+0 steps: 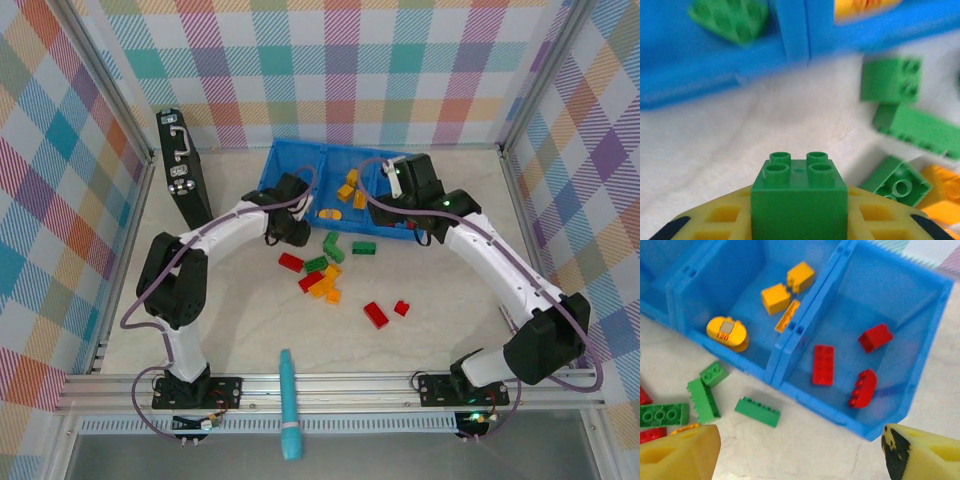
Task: Sort the legos into containers by color
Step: Pick up the lego from the center of the table, then place the lego in the container.
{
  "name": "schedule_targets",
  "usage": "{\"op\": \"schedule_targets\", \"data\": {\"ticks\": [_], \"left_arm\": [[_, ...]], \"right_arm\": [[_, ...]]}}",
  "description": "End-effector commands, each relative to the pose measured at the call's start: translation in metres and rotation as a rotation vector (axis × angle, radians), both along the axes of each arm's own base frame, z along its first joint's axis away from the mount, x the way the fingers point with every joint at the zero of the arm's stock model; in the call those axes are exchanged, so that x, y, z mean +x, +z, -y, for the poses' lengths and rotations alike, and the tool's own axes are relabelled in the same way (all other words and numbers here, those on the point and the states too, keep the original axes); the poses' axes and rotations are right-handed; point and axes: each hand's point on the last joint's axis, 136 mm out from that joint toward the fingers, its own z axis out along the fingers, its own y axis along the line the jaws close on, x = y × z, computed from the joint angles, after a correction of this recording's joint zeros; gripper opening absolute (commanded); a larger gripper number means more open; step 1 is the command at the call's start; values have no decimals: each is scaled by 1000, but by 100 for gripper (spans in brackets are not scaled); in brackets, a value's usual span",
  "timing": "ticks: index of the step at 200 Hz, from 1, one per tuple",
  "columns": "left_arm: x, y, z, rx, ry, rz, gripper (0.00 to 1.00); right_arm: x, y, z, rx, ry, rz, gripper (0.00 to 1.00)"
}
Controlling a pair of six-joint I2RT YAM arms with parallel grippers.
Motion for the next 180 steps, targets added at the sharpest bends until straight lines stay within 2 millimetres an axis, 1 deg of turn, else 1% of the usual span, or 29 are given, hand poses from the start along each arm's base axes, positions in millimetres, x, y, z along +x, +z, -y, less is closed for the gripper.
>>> {"op": "schedule_targets", "data": {"ticks": [1,13,38,60,81,116,134,150,180], "left_arm": [[23,53,-3,-13,33,127,31],[42,68,-4,-27,57,189,31],[85,87,-10,-79,138,271,30],[117,85,-18,-77,190,296,30],[138,77,-24,-87,224,305,30],[160,57,-31,-69,271,290,30],[166,46,-34,-58,292,270,30],[171,37,-37,-49,307,259,30],[178,28,-39,-60,331,251,31]], "right_arm": [[-8,-17,-18,107,33,-78,83],[-10,-26,-26,130,61,-98,83],[-8,-43,-35,132,79,-142,82],[-9,-53,-41,122,88,-166,82],[-12,-58,-42,123,82,-184,82],[-18,-63,-40,88,74,-209,82],[-20,-64,-37,46,65,-211,82],[-22,-64,-35,43,59,-209,82],[-25,-63,-31,34,50,-208,82]]}}
